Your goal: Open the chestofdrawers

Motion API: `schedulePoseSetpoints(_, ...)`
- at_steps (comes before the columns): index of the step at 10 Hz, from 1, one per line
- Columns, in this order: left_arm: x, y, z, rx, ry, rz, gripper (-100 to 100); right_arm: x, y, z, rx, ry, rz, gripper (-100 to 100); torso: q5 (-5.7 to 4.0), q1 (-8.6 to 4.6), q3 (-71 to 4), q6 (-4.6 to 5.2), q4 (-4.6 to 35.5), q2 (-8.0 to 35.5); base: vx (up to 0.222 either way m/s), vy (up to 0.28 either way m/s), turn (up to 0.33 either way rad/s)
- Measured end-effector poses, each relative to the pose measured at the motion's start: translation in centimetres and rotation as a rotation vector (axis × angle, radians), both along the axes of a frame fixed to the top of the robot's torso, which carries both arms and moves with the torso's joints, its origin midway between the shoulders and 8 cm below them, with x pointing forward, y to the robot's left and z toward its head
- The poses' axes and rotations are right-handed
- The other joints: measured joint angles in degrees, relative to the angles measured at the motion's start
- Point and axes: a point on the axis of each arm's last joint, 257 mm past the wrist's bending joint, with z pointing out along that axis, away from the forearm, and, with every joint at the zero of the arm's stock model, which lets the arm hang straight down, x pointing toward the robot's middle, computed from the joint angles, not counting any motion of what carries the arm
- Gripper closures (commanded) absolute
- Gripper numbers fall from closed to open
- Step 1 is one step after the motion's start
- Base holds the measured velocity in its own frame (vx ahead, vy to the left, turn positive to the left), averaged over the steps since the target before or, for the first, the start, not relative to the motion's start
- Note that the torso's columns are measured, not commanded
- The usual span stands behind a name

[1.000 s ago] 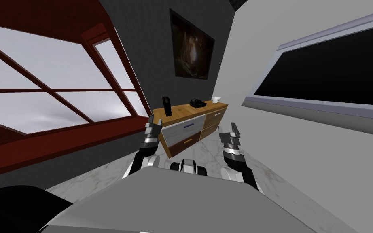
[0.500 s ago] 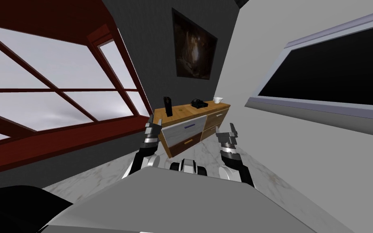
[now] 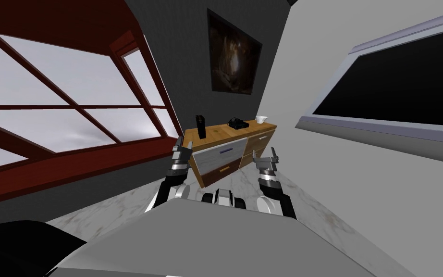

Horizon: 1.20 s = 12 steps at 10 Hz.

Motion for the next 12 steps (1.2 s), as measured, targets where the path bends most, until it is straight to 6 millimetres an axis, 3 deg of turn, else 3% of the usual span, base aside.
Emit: schedulePoseSetpoints(12,0.0,0.0,0.0,0.000,0.000,0.000,0,2.2,3.1,-3.6,0.541,0.077,0.295,-100,0.00,-0.01,-0.01,0.00,0.00,-0.01,0.027,-0.012,0.064)
